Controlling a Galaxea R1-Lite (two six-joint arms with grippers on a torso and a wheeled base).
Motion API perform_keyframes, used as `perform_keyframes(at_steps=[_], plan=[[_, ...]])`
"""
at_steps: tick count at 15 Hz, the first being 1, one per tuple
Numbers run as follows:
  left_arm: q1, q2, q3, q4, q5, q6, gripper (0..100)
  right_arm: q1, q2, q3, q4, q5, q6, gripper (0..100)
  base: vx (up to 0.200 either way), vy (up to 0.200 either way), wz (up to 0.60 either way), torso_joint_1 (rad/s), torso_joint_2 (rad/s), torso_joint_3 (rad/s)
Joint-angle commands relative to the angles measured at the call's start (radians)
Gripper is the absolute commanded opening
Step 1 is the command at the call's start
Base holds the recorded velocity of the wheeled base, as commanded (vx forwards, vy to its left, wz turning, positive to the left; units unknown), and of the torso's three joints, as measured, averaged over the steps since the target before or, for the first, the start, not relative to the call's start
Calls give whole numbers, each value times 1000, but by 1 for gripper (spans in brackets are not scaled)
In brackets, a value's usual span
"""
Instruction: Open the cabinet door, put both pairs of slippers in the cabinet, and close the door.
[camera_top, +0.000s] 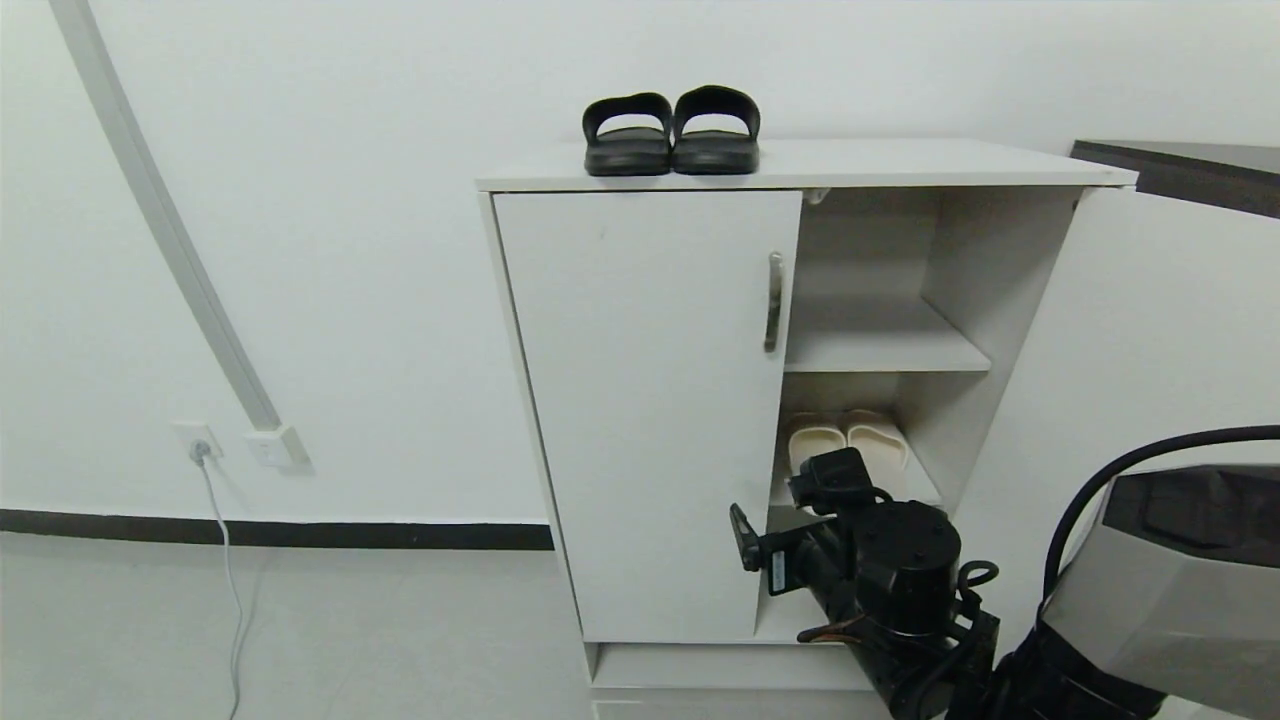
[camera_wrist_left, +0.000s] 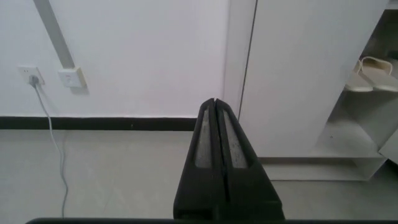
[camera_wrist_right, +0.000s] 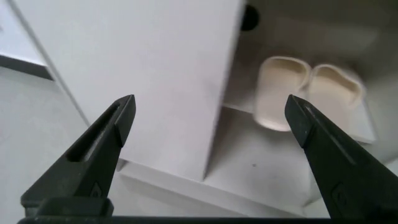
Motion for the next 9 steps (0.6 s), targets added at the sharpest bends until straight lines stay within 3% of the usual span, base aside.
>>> perform_keyframes(at_steps=[1, 6, 9], plan=[[0, 2, 0, 0, 1, 0, 0, 0, 3, 0, -1, 0, 1, 100, 0, 200, 0, -2, 7, 2], [0, 2, 0, 0, 1, 0, 0, 0, 3, 18, -15, 1, -18, 100, 0, 200, 0, 1, 6, 2], [0, 2, 0, 0, 1, 0, 0, -2, 3, 41, -56, 8, -59, 100, 0, 0, 0, 0, 0, 0]])
